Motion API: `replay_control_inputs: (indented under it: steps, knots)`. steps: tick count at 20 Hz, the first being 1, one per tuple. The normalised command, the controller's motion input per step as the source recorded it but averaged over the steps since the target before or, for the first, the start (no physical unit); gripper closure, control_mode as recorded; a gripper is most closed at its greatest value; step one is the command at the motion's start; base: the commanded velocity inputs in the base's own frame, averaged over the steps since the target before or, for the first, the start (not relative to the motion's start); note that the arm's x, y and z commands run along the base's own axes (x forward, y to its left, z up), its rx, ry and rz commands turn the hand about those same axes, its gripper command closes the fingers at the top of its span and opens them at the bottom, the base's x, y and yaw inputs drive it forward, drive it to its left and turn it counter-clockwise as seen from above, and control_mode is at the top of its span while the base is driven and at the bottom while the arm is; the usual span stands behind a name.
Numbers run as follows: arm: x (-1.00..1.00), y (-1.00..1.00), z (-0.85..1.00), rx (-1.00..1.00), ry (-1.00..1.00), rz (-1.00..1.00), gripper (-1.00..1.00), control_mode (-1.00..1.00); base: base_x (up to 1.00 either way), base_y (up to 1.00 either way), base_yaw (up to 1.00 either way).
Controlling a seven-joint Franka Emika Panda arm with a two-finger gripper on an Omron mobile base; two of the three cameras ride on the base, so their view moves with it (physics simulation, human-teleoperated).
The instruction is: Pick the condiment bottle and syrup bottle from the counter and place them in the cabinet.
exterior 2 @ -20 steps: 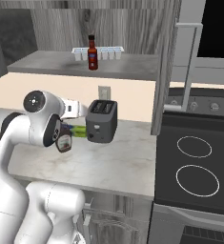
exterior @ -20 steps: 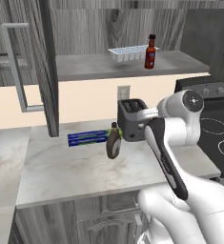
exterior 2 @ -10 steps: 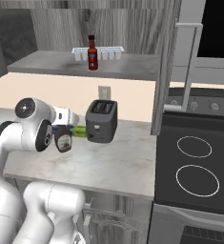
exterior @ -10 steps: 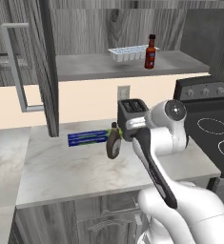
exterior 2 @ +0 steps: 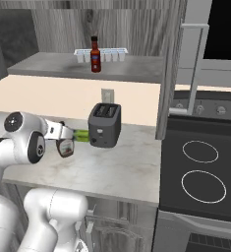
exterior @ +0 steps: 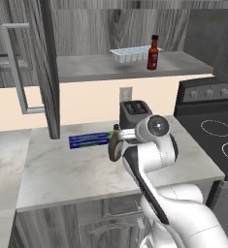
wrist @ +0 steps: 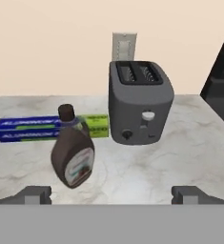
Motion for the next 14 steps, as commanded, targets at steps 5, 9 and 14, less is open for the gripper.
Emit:
replay_control_inputs:
  steps: [5,9,14]
  knots:
    - [0.0,0.12,0.0,0.04,0.0,-0.1,-1.0,-1.0,0.0,0.0,0.0]
    - [0.0,0.14,0.0,0.05,0.01,-0.09,-1.0,-1.0,0.0,0.0,0.0]
    - [0.01,0.3,-0.08,0.06,0.04,-0.08,-1.0,-1.0,0.0,0.0,0.0]
